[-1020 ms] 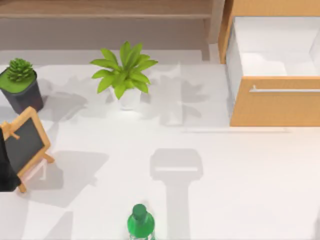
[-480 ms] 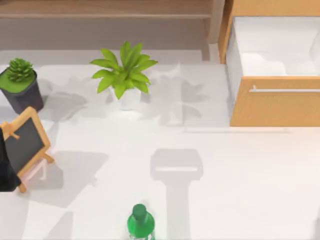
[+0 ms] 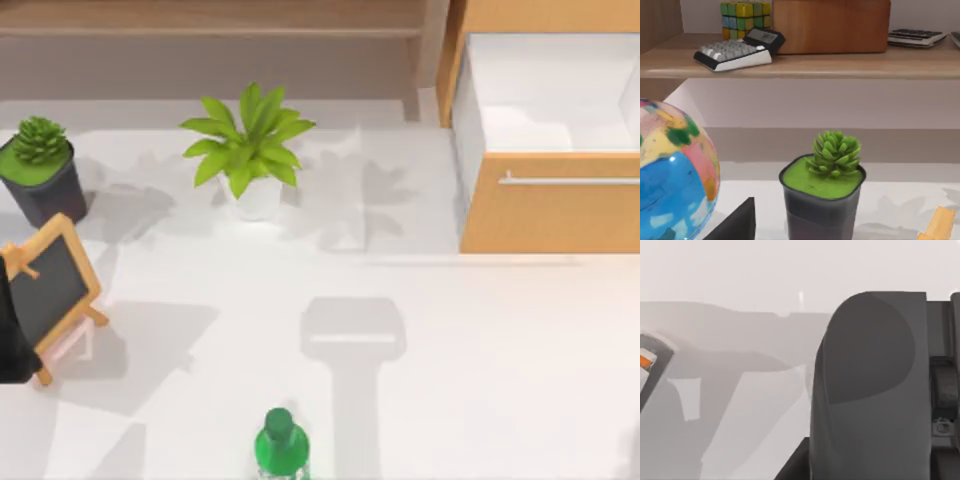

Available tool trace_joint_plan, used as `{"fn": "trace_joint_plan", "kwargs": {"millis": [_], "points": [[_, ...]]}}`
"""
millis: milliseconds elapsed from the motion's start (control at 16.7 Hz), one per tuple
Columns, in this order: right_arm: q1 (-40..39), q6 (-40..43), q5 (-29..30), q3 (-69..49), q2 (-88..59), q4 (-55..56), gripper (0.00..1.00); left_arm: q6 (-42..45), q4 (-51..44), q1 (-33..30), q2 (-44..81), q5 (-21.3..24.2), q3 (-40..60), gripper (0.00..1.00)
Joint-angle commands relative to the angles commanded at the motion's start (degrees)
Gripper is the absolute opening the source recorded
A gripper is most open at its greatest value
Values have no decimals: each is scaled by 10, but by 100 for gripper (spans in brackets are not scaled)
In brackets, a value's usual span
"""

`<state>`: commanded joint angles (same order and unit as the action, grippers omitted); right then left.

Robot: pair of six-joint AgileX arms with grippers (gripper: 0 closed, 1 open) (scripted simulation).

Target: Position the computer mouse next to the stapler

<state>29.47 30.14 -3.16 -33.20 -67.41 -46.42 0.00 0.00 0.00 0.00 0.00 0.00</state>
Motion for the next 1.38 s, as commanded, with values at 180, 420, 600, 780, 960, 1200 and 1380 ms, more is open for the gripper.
{"fn": "trace_joint_plan", "kwargs": {"millis": [180, 420, 600, 780, 960, 1200, 1380], "points": [[0, -1, 1, 1, -1, 9, 0, 0, 0, 0, 0, 0, 0, 100], [0, -3, 2, 10, -8, 16, 0, 0, 0, 0, 0, 0, 0, 100], [1, -4, 3, 25, -21, 17, 0, 0, 0, 0, 0, 0, 0, 100], [1, -5, 3, 32, -27, 17, 0, 0, 0, 0, 0, 0, 0, 100], [1, -5, 3, 32, -27, 17, 8, 0, 0, 0, 0, 0, 0, 100], [1, -5, 3, 32, -27, 17, 38, 0, 0, 0, 0, 0, 0, 100], [1, -5, 3, 32, -27, 17, 60, 0, 0, 0, 0, 0, 0, 100]]}}
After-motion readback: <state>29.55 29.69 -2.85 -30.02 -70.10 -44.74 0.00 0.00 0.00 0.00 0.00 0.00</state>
